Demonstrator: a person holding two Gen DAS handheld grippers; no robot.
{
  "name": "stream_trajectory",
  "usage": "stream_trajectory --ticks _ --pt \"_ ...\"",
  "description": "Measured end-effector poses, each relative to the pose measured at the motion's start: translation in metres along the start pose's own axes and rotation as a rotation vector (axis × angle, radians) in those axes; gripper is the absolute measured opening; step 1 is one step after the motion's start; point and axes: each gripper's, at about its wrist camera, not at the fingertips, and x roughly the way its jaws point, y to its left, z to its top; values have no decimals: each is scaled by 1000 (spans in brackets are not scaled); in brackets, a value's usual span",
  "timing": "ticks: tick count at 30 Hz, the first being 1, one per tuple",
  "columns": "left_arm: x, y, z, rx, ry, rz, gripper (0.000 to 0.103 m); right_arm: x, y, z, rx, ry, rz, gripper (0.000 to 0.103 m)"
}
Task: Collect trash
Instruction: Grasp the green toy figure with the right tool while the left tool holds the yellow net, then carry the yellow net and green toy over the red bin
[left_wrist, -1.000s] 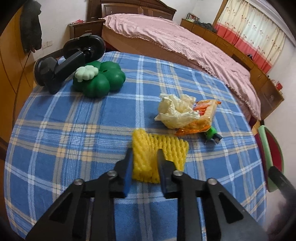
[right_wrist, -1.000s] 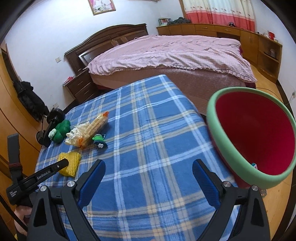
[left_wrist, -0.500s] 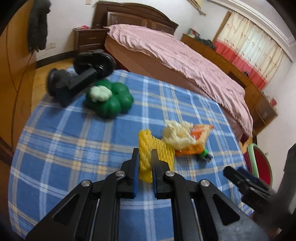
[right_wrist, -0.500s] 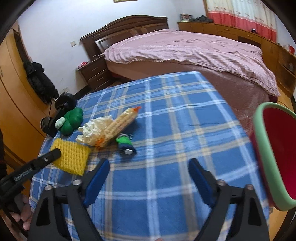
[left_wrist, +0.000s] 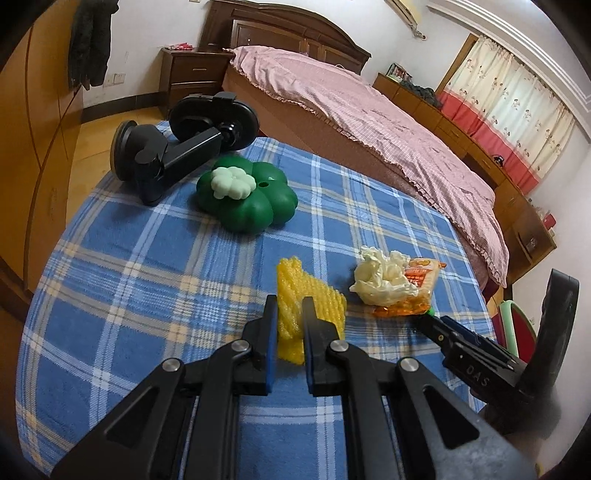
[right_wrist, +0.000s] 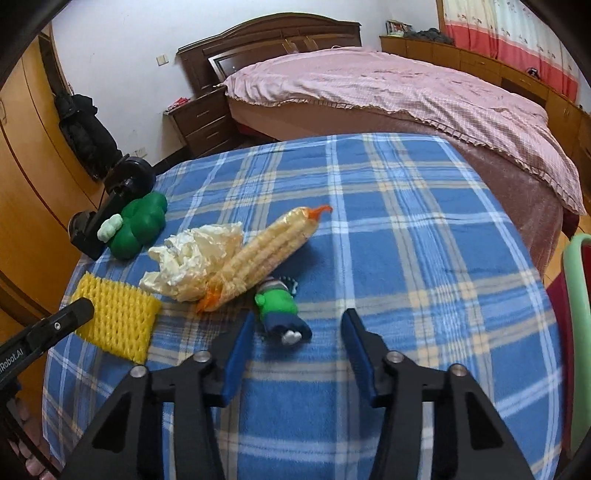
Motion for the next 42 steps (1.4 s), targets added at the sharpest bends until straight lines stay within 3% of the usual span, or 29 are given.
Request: stream_trajectory --ticks 3,19,42 --pt "1 1 -1 -6 3 1 11 2 2 1 -15 -3 6 33" --pt "-14 -14 -11 11 -8 -38 11 -44 -12 -29 6 -35 31 32" --pt "-50 -69 -28 86 -30 -132 11 -150 -58 -67 126 -219 21 32"
